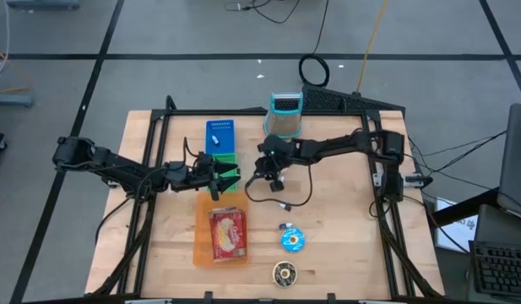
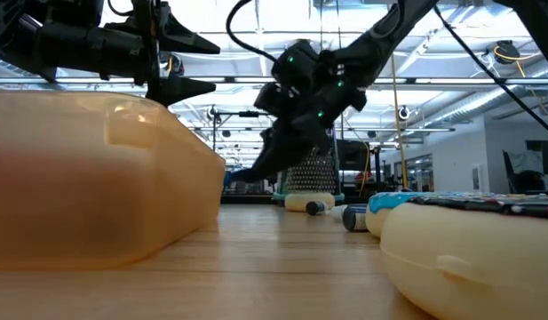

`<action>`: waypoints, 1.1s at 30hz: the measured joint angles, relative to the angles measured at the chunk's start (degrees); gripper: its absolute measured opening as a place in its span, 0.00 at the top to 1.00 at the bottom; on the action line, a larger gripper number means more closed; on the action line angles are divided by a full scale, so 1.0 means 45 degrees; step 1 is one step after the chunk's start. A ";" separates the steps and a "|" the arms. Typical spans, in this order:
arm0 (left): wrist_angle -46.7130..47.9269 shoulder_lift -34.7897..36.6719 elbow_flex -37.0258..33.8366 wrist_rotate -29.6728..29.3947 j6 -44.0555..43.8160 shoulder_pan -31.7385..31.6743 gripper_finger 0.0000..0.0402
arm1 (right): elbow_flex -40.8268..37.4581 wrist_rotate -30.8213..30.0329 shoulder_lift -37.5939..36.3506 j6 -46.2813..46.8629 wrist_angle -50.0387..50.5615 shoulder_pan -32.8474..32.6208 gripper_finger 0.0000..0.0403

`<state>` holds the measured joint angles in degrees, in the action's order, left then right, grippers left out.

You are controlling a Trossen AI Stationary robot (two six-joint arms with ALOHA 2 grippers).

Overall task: Pick & Place Food Item
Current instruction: Put the large blue food coloring bottle into the blue bin

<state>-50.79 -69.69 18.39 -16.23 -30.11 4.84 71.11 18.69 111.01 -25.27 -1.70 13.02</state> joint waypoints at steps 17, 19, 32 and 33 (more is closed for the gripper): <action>0.0259 -0.0010 0.0000 -0.1085 0.0382 0.0005 0.25 | 0.0029 -0.1490 -0.2236 -0.0218 0.0081 0.0107 0.84; 0.0288 -0.0010 0.0000 -0.1139 0.0647 0.0005 0.25 | 0.0029 -0.1490 -0.2473 -0.0118 0.0111 0.0107 0.83; 0.0920 -0.1011 0.0970 -0.1760 0.3652 0.0204 0.25 | 0.0034 -0.1483 -0.2833 0.0407 -0.0376 -0.0170 0.83; 0.1229 -0.1199 0.1101 -0.1758 0.4031 0.0204 0.25 | 0.0034 -0.1481 -0.2833 0.0407 -0.0414 -0.0170 0.83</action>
<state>-45.26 -75.09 23.35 -24.14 -11.97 5.76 71.26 12.03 98.26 -23.44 -3.56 12.25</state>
